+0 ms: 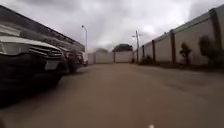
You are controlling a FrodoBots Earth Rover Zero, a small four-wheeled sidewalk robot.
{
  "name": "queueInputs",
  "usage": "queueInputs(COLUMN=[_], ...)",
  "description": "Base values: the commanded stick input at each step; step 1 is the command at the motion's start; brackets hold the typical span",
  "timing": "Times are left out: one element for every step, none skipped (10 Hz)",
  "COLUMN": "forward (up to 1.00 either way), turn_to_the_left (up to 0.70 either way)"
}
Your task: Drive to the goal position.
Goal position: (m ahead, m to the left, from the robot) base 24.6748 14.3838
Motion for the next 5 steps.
queueInputs(forward=[0.5,0.5,0.5,0.5,0.5], turn_to_the_left=[0.0,0.0,0.0,0.0,0.0])
